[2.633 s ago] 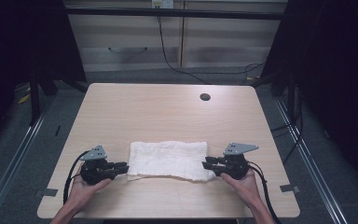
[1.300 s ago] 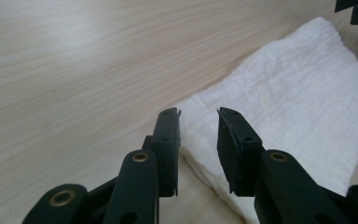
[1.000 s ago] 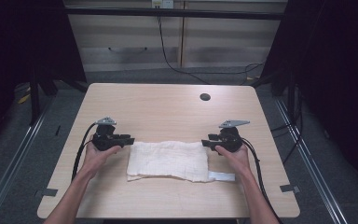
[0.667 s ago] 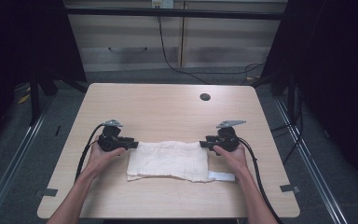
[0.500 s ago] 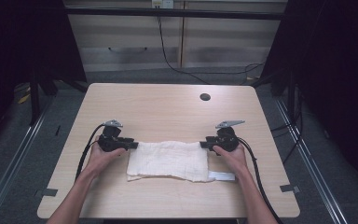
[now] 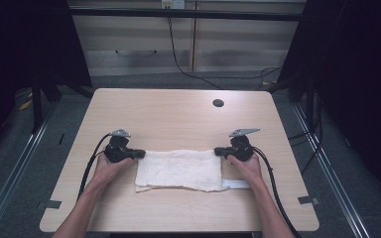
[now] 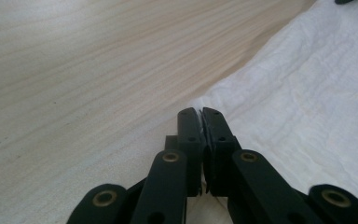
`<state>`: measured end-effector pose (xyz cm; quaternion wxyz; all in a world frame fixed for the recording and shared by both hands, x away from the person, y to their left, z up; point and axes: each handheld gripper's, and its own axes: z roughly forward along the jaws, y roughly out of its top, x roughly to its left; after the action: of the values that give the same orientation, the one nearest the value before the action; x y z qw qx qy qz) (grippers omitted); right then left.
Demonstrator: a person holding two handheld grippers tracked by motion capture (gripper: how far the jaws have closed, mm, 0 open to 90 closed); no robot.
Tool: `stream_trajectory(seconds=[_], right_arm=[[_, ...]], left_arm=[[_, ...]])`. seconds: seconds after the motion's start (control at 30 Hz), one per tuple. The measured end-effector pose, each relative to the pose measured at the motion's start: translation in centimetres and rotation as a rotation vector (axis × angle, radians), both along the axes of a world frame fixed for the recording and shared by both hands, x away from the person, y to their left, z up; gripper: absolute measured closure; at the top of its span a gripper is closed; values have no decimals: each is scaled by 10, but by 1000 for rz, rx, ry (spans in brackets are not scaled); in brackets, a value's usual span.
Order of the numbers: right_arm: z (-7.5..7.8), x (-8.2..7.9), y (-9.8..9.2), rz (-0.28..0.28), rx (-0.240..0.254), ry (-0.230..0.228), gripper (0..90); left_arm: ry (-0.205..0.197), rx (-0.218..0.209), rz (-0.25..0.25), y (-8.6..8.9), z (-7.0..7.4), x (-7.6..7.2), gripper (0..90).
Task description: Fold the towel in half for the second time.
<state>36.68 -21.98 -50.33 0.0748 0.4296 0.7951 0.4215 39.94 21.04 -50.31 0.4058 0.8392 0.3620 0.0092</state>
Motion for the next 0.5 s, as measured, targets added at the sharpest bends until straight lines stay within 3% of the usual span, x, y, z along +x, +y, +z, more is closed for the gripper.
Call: stream_trajectory(seconds=[0.13, 0.5], right_arm=[[8, -1, -7, -18, -1, -25, 870], [24, -1, -12, -36, 30, -85, 871]], left_arm=[[-19, -39, 15, 6, 9, 1, 875], [-78, -80, 26, 5, 24, -1, 876]])
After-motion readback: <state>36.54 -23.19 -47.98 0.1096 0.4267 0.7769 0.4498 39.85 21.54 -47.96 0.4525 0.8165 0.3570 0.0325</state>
